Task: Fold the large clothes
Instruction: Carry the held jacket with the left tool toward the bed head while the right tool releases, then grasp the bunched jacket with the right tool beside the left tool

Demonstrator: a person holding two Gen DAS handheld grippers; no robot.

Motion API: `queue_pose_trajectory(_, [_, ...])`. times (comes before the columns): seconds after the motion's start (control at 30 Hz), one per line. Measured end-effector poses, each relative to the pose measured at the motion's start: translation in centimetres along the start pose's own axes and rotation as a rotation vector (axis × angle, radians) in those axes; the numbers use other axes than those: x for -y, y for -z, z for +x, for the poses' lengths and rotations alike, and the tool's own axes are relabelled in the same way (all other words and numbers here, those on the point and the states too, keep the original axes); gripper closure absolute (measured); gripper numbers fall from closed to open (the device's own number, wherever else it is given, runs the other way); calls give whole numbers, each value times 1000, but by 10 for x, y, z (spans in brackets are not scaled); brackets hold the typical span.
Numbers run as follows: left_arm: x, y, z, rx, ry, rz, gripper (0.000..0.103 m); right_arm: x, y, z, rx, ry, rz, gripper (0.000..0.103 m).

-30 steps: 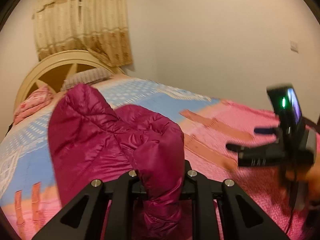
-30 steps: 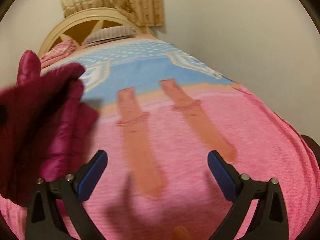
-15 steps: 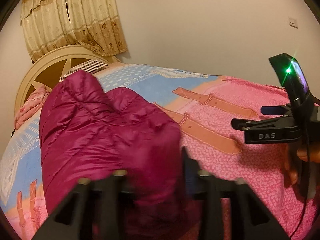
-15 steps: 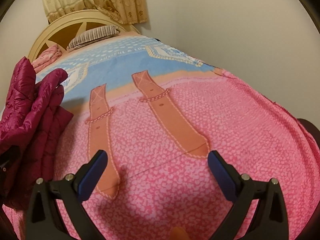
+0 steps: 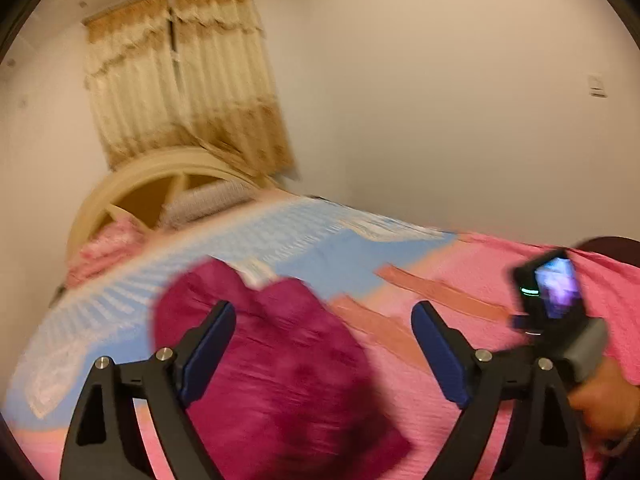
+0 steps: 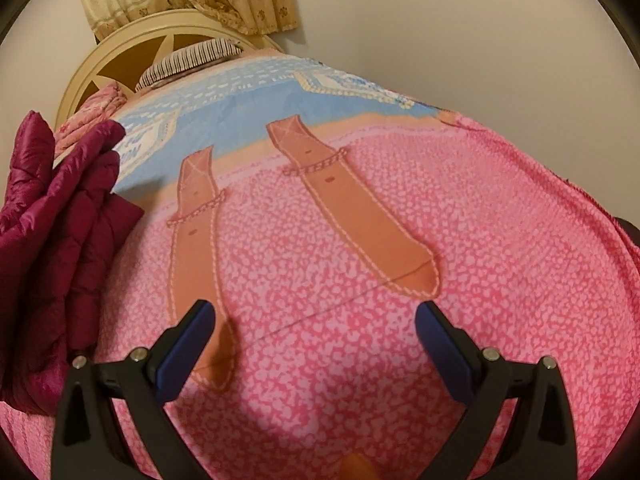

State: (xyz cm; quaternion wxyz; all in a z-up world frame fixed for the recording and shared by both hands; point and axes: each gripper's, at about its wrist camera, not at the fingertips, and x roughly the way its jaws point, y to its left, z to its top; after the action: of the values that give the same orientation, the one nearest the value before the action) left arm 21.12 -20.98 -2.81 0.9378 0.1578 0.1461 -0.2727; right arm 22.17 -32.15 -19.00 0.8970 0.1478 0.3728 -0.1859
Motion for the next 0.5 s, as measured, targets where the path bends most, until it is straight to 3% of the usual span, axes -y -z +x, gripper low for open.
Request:
queue_pose_trajectory(0.1, [-52,2,21,-22,-166,-23,12,-8,-6,-16,47,-46,-7,1])
queue_pose_trajectory(0.17, [-106,12,50,-66,-323,-71,12,-17,-11,-23,67,-74,-28,1])
queue_pose_trajectory(0.27, [-173,32,86,-145,-447,-192,12,-33,-19,-29,76,-95,-59,1])
queue_pose_trajectory(0.37, [-212,56,128,-249,-437,-319,12,-48,-31,-35,82,-131,-61,1])
queue_pose_trajectory(0.43, [-201,61,138,-255,-367,-322,12,-59,-45,-38,80,-161,-62,7])
queue_pose_trajectory(0.5, [-171,60,143,-244,-317,-255,12,-71,-63,-41,76,-173,-57,8])
